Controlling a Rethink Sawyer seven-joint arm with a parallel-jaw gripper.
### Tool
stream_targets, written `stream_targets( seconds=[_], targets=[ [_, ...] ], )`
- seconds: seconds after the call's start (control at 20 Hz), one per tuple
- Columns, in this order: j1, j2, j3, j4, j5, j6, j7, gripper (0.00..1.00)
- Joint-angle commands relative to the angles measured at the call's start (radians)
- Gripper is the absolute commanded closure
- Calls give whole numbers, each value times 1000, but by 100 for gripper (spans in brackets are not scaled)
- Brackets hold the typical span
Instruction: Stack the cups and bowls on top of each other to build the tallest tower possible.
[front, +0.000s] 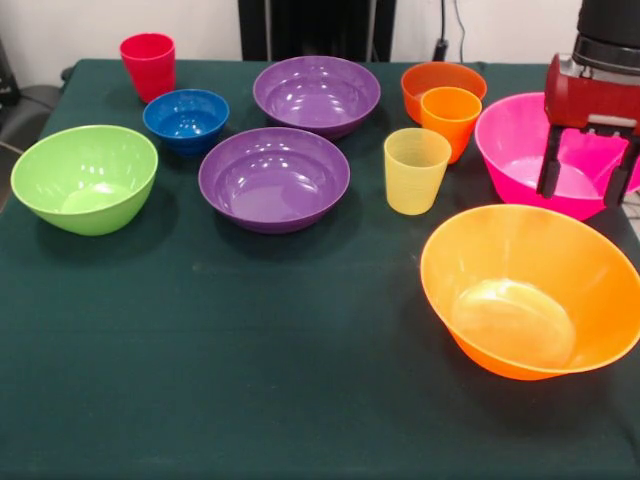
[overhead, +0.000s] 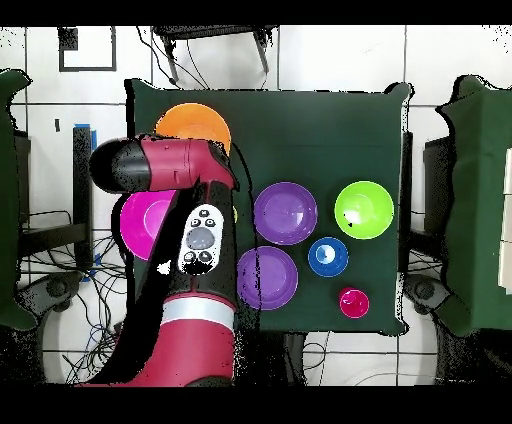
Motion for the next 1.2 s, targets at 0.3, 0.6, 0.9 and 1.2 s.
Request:
stream_targets(
  seconds=[0.3, 0.6, 0.9, 1.2],
  targets=[
    [37, 98, 101, -16, -38, -105, 68, 0],
    [71, 137, 70, -31, -27, -148, 108, 0],
    [96, 155, 55, -55, -4, -152, 124, 0],
    [102, 162, 42, -88, 12, -131, 127, 0]
  ],
)
